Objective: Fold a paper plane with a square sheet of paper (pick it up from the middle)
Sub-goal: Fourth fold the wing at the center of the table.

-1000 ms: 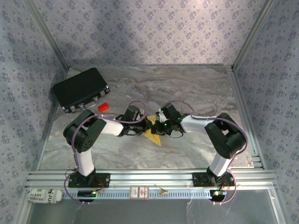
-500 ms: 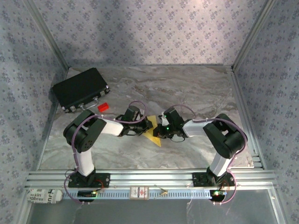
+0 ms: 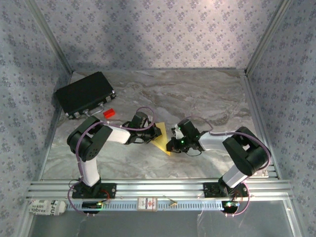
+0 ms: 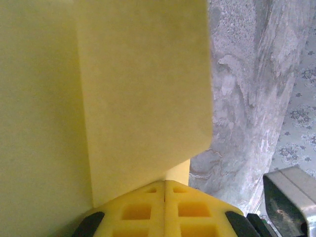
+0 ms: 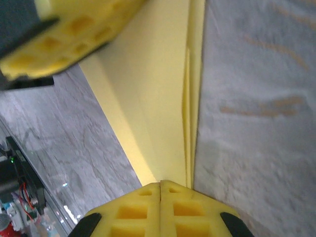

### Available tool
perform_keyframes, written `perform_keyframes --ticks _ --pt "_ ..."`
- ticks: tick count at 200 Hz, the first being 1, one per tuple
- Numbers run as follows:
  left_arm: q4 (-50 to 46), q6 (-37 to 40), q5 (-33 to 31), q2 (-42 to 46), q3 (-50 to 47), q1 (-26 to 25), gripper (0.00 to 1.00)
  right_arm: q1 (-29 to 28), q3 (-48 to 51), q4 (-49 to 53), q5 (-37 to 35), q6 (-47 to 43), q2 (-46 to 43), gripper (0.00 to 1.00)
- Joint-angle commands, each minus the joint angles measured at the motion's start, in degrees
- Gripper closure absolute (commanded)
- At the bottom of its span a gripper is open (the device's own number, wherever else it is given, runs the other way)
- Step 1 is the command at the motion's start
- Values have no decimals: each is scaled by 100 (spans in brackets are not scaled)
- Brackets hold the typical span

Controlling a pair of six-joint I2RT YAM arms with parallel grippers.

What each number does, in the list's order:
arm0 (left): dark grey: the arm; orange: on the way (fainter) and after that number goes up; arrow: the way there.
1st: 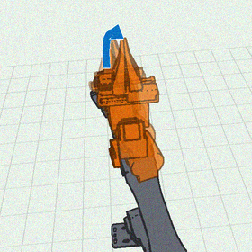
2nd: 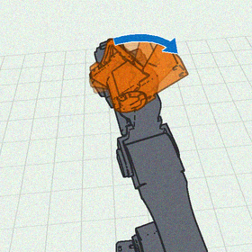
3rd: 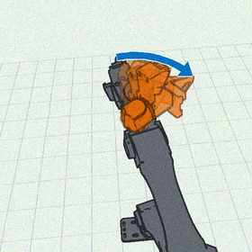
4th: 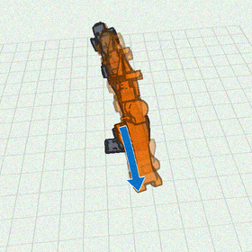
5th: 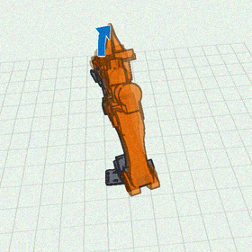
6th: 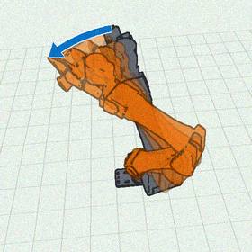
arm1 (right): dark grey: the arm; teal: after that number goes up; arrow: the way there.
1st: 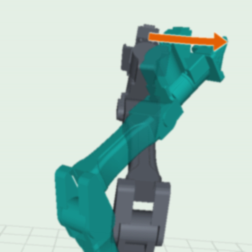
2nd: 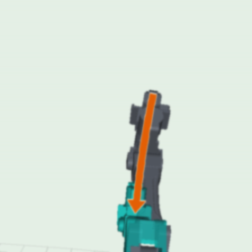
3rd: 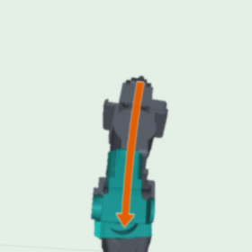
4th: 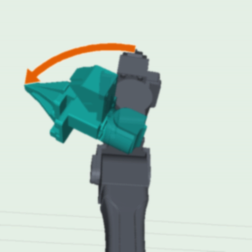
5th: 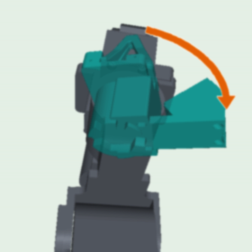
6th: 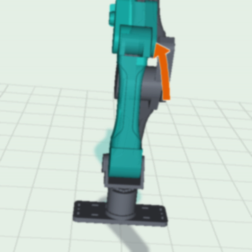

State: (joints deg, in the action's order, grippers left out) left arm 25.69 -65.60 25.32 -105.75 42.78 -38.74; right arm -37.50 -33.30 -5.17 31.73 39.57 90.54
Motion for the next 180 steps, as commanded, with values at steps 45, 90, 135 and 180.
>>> perform_keyframes --ticks 45,90,135,180 --pt "-433 86 -273 -85 -139 73 95 85 -316 1115 32 -259 -520 99" --pt "-422 74 -282 -57 -150 67 95 85 -1024 765 0 -55 94 98" --pt "-416 73 -256 -33 -139 68 95 110 -920 543 -322 158 638 99" --pt "-355 106 -165 44 -57 66 94 219 -96 303 -310 194 643 100"
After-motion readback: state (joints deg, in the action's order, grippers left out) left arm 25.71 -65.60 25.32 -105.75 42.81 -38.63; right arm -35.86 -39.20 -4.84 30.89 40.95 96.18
